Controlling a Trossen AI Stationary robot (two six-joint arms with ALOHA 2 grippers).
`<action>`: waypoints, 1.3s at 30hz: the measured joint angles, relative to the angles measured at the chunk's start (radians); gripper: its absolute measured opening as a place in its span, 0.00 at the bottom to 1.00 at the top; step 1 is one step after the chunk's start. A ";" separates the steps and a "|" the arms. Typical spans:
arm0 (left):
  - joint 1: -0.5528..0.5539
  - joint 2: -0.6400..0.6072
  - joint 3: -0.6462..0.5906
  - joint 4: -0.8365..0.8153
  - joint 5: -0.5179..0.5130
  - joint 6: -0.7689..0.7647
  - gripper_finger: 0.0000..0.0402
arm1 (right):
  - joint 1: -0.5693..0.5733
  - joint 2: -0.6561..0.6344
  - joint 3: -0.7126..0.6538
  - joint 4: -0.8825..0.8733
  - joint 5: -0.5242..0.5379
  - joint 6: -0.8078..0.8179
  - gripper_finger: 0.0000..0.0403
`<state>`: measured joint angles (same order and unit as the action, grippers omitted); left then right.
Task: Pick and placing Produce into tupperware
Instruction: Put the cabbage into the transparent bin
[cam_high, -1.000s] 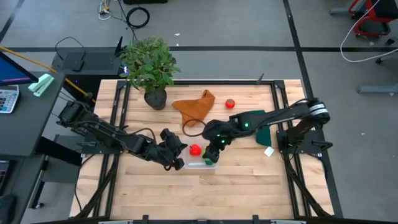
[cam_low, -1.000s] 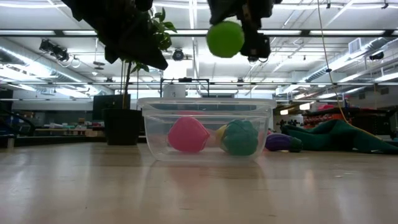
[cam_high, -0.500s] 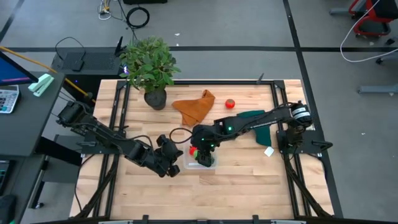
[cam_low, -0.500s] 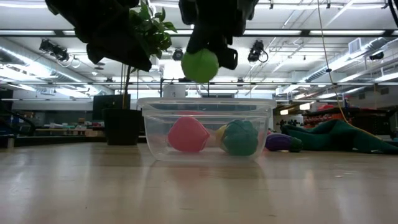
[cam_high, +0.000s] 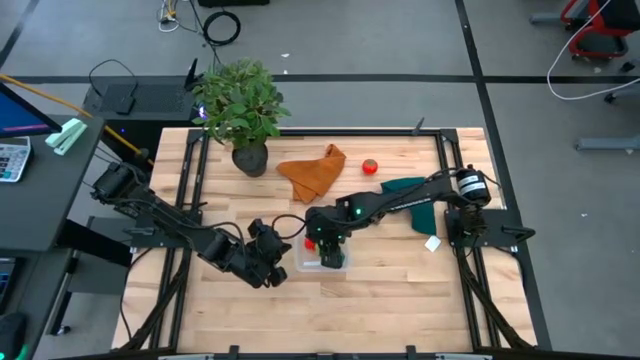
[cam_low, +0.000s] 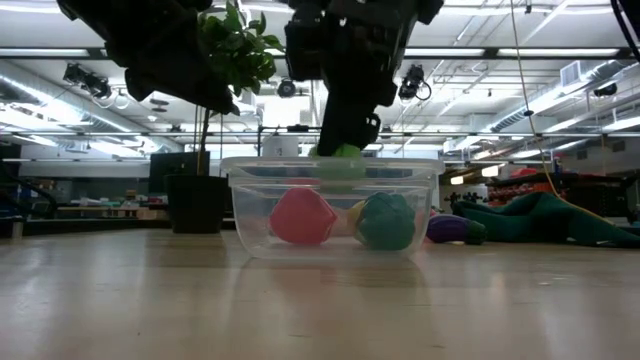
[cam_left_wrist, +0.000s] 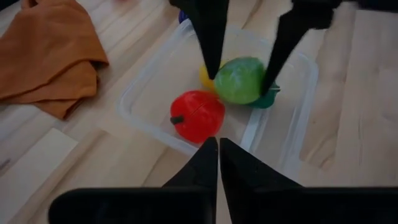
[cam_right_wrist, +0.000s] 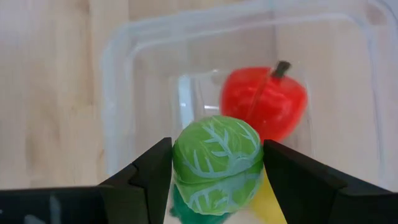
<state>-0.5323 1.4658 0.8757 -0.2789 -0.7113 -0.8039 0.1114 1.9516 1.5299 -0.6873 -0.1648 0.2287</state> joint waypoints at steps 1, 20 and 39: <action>0.000 0.000 0.000 -0.004 -0.001 0.001 0.07 | -0.001 0.002 0.000 -0.006 0.002 -0.003 0.50; 0.000 0.000 0.000 0.019 -0.003 0.004 0.05 | -0.005 0.018 0.000 -0.026 -0.039 0.004 0.50; 0.001 0.000 0.000 0.031 -0.010 0.005 0.03 | -0.009 0.018 0.000 -0.047 -0.024 0.056 0.50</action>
<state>-0.5312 1.4656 0.8757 -0.2475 -0.7216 -0.7990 0.1028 1.9694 1.5295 -0.7342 -0.1890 0.2852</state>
